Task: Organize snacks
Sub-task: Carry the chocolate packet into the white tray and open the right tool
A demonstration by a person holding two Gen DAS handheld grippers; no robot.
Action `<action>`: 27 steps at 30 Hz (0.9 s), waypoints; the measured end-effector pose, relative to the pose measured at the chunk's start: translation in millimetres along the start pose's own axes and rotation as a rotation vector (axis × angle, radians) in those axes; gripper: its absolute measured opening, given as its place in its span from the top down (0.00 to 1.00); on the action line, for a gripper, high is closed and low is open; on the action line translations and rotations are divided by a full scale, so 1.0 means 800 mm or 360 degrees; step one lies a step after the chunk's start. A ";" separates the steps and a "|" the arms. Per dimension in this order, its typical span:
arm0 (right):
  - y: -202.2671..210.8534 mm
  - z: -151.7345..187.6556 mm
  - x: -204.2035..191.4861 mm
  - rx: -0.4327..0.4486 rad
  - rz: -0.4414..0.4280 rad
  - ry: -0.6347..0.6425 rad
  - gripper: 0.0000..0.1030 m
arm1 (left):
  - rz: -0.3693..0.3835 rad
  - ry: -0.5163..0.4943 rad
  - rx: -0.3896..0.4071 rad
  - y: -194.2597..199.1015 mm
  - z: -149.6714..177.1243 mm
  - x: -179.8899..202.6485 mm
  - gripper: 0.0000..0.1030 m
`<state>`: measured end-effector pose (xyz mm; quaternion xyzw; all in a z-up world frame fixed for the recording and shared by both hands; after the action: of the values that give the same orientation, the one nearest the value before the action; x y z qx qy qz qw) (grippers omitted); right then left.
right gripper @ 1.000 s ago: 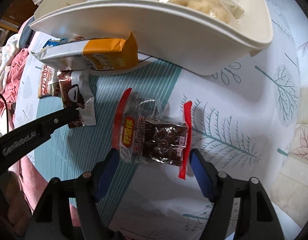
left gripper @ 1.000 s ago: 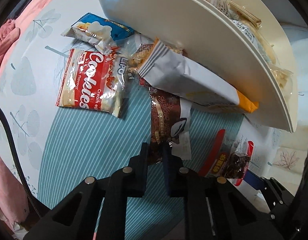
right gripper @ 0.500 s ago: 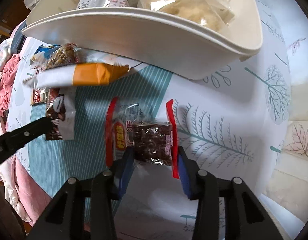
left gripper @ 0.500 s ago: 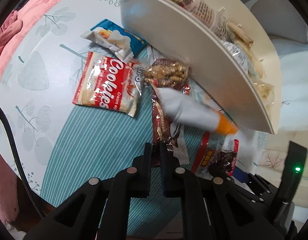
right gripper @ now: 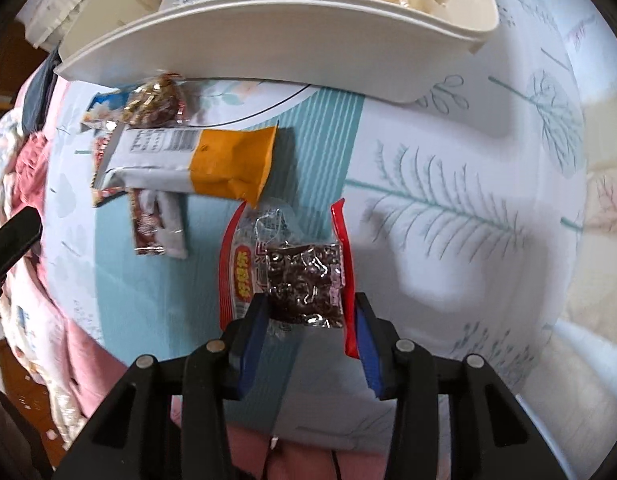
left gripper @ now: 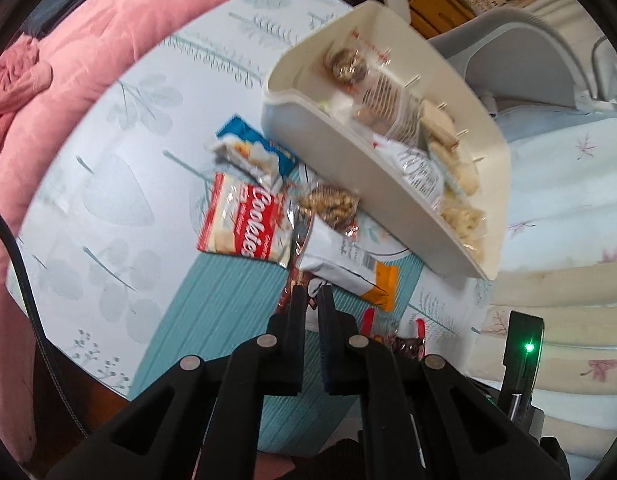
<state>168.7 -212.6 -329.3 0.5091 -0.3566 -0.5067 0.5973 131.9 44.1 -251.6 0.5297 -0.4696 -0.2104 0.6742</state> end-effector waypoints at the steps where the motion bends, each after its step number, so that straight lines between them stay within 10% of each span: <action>1: 0.005 0.001 -0.003 -0.0009 -0.0031 -0.0019 0.59 | -0.0003 -0.0013 0.0008 0.005 -0.001 0.003 0.96; 27: 0.140 -0.021 -0.084 0.0458 -0.0407 -0.0201 0.59 | -0.0057 -0.0351 0.0069 0.085 -0.067 -0.014 0.96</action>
<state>195.8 -147.1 -218.4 0.5975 -0.3946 -0.5532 0.4257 157.7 104.4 -194.0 0.5262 -0.5359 -0.2693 0.6029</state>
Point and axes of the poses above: each gripper's, at about its wrist camera, not at the fingertips, and y roughly against the way its jaws point, x to its right, z to its underside, the point moved 6 cm from there along -y, roughly the way its jaws point, and after that the axes turned 8 degrees about -x, right-handed, at the moved point
